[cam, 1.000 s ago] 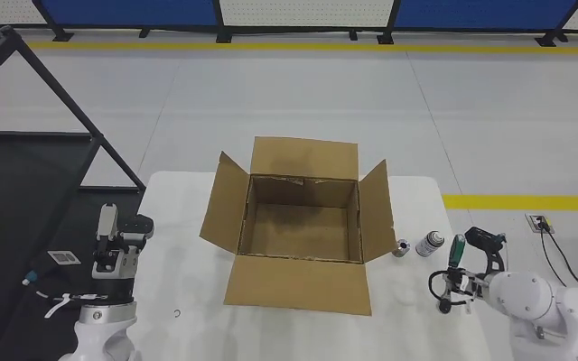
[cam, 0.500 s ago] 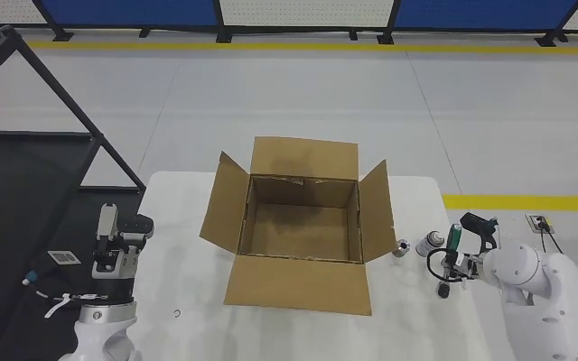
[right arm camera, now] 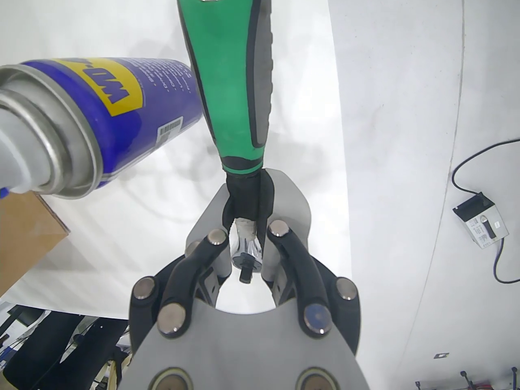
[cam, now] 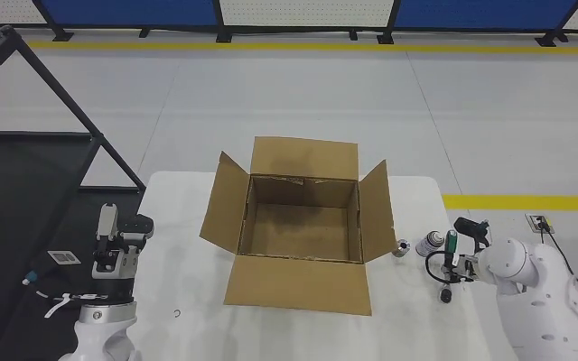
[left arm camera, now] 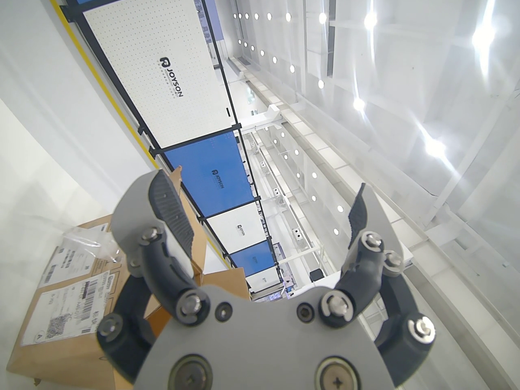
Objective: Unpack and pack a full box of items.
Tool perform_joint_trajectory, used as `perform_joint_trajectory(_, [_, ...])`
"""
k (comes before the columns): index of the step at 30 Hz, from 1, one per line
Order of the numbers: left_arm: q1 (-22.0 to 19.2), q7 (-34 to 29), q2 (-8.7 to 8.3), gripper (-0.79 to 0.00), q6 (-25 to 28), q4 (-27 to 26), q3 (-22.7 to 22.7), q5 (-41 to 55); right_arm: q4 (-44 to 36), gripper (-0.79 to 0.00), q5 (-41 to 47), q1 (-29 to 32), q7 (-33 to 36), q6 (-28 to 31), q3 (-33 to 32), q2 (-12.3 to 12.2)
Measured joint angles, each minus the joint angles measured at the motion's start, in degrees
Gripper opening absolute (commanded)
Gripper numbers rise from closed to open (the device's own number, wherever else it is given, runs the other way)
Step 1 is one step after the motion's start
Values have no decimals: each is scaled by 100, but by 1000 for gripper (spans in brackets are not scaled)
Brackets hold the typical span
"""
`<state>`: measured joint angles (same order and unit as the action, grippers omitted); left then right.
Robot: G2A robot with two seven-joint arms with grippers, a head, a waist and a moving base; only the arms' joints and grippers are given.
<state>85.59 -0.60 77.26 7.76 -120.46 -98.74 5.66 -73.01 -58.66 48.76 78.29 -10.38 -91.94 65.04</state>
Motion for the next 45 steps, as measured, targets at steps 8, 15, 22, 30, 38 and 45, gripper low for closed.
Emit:
perform_joint_trajectory(8, [0, 0, 0, 0, 0, 0, 0, 0, 268, -785, 51, -116, -72, -35, 138, -17])
perform_joint_trajectory(15, [0, 0, 0, 0, 0, 0, 0, 0, 362, -785, 88, -149, -101, -98, 227, -33])
perform_joint_trajectory(22, [0, 0, 0, 0, 0, 0, 0, 0, 362, -727, 128, -135, -99, -153, 267, -57])
perform_joint_trajectory(30, [0, 0, 0, 0, 0, 0, 0, 0, 373, -656, 193, -110, -141, -182, 353, -76])
perform_joint_trajectory(38, [0, 0, 0, 0, 0, 0, 0, 0, 313, -523, 247, -71, -165, -199, 355, -111])
perform_joint_trajectory(45, [0, 0, 0, 0, 0, 0, 0, 0, 231, -529, 279, -21, -161, -189, 328, -149])
